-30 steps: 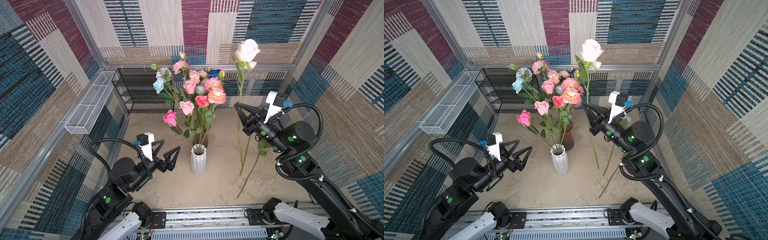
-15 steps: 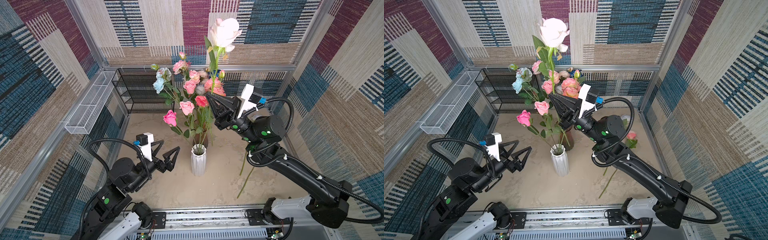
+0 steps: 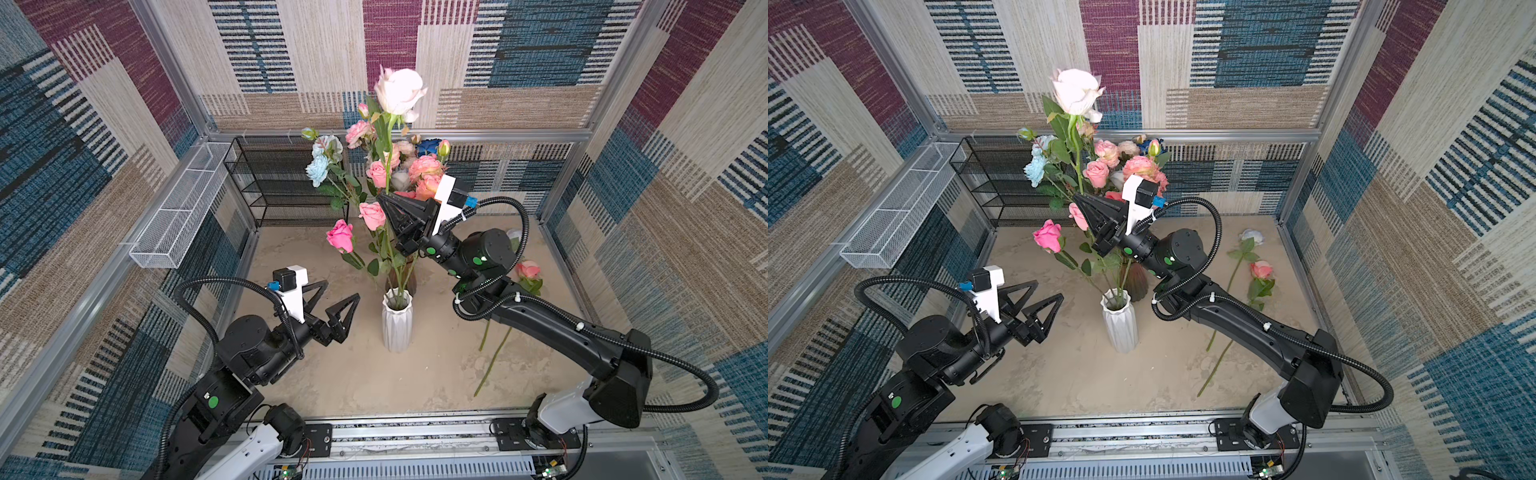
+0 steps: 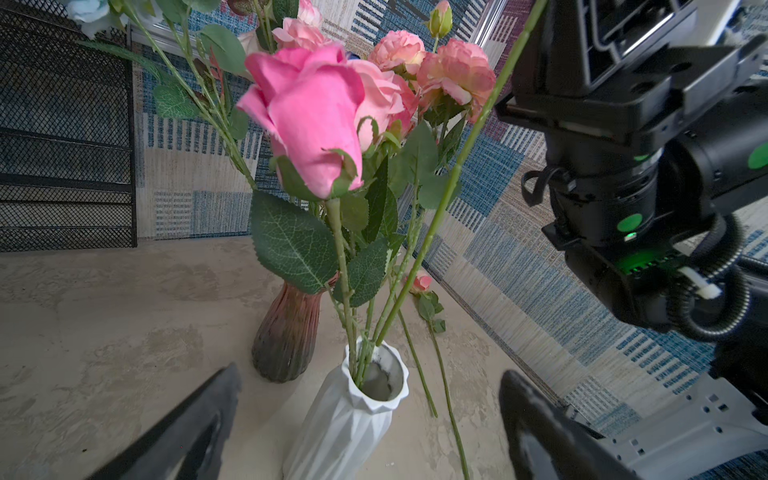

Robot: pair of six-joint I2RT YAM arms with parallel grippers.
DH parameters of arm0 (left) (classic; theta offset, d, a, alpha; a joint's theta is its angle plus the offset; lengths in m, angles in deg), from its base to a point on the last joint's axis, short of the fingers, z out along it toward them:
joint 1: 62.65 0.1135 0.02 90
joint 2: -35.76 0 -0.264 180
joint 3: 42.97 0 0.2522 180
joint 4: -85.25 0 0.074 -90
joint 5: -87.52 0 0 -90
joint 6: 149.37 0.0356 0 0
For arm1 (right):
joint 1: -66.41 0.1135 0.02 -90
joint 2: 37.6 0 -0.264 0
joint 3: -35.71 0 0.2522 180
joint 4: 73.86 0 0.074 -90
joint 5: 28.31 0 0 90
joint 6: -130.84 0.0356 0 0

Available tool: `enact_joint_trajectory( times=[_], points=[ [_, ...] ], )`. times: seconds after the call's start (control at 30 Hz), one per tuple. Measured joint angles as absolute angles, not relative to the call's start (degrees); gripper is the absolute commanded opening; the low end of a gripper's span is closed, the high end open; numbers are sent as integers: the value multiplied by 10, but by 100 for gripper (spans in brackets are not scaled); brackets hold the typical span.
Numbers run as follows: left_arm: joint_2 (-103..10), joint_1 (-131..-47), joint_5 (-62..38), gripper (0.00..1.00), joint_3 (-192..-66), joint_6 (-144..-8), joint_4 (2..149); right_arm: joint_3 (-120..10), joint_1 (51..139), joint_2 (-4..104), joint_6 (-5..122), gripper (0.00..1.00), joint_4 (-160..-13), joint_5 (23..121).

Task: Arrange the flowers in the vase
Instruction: 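Carry the pale pink rose toward the white vase with the right gripper, then lower the pale pink rose stem into the white vase and open the right gripper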

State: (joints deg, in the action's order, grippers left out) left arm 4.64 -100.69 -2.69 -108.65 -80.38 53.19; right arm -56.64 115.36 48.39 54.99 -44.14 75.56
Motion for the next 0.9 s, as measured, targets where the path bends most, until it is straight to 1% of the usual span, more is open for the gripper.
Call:
enact_joint_trajectory(
  times=[0.13, 0.17, 0.23, 0.27, 0.33, 0.4, 0.53, 0.63, 0.9],
  points=[
    [46, -1007, -27, 99, -1082, -804, 532, -512, 1154, 478, 558, 1, -435, 749],
    [46, -1007, -27, 99, -1082, -804, 532, -499, 1154, 474, 560, 7, -436, 747],
    [46, -1007, -27, 99, -1082, -804, 532, -473, 1154, 462, 565, 25, -442, 746],
    [45, -1007, -27, 99, -1082, -804, 532, -463, 1154, 455, 568, 32, -444, 746],
    [42, -1007, -27, 99, -1082, -804, 532, -437, 1154, 437, 569, 43, -452, 746],
    [39, -1007, -27, 99, -1084, -804, 532, -415, 1154, 418, 573, 51, -463, 746],
    [29, -1007, -29, 99, -1090, -802, 532, -388, 1154, 381, 579, 58, -500, 759],
    [23, -1007, -31, 99, -1092, -801, 532, -367, 1154, 346, 580, 61, -536, 779],
    [18, -1007, -42, 99, -1091, -800, 532, -294, 1155, 226, 588, 66, -640, 796]
  ],
)
